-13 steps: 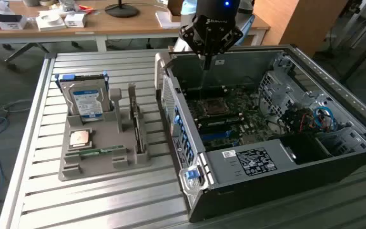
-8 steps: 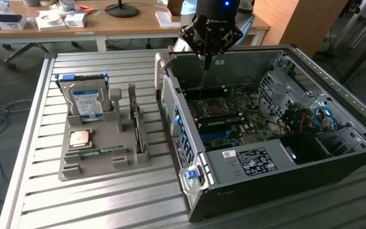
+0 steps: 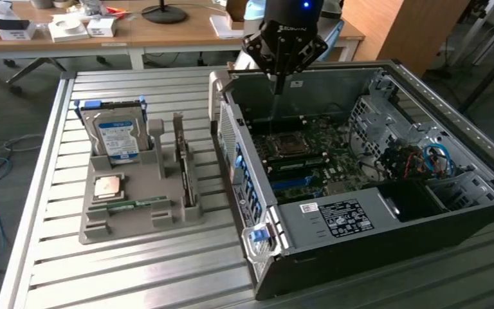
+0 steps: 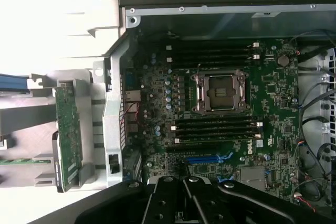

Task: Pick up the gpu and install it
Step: 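Reach for the gpu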

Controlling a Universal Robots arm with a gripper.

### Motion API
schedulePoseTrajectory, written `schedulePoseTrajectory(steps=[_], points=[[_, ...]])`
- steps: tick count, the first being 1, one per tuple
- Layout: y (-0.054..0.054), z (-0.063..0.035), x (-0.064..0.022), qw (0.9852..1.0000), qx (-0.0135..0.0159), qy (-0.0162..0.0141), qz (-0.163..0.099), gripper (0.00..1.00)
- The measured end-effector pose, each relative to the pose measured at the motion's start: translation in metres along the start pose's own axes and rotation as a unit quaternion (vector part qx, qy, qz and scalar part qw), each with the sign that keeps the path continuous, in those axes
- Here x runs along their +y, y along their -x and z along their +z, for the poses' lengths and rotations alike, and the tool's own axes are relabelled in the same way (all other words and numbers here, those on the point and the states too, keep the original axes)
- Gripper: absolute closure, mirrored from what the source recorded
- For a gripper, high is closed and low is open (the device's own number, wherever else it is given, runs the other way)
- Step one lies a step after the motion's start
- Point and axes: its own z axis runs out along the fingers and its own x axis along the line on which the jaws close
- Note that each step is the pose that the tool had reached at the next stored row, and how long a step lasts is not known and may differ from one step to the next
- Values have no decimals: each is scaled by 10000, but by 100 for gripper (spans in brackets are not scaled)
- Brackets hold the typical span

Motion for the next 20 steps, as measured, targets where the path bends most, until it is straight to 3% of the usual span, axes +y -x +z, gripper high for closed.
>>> schedulePoseTrajectory(steps=[20], points=[[-309,-10,-23,10000,1,-1,-1,89]])
